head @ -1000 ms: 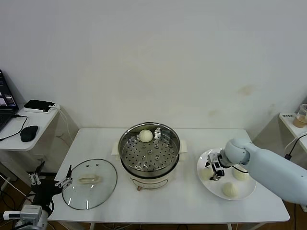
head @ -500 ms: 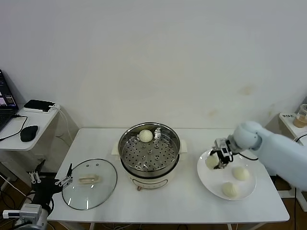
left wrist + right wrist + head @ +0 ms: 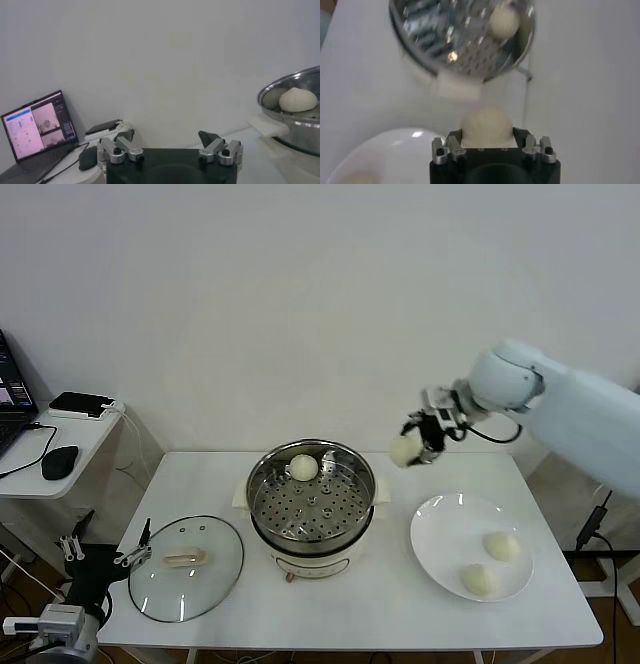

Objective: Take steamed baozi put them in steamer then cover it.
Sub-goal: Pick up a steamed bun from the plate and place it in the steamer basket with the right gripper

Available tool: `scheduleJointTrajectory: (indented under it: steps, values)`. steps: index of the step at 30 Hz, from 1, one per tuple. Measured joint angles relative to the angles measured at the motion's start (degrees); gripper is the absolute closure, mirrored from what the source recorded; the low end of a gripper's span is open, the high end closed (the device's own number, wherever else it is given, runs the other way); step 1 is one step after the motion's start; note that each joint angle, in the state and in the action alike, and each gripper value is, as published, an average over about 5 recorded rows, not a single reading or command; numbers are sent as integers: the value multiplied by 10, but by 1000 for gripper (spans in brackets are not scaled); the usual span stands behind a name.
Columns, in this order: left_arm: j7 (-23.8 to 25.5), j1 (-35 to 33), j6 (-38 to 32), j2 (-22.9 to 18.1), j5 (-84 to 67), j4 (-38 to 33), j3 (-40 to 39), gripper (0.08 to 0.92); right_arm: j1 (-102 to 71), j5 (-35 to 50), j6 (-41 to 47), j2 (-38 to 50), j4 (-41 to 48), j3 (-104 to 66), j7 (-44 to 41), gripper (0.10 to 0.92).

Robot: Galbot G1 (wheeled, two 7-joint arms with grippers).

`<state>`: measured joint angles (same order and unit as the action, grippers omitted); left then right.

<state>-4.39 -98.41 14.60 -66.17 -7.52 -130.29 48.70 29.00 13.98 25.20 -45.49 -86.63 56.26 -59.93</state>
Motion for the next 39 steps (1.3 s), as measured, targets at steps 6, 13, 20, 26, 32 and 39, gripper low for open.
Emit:
scheduleJointTrajectory:
  steps: [6,13,20,26,32,39]
  values:
    - [0,7,1,-2,0,4,-1,177,17,49,26,-90,27,16,23,372]
    - [-1,9,5,-6,3,0,0,177,0,72,44,-189,78,29,33,372]
    - [-1,9,11,-11,6,-10,0,177,-32,71,50,-258,128,43,38,372]
    - [-1,6,11,-14,7,-17,3,177,-58,58,53,-296,164,47,39,372]
    - [0,3,10,-17,10,-23,4,177,-78,42,52,-323,197,49,38,372]
    - [0,4,10,-17,11,-24,4,177,-92,27,55,-337,220,50,36,372]
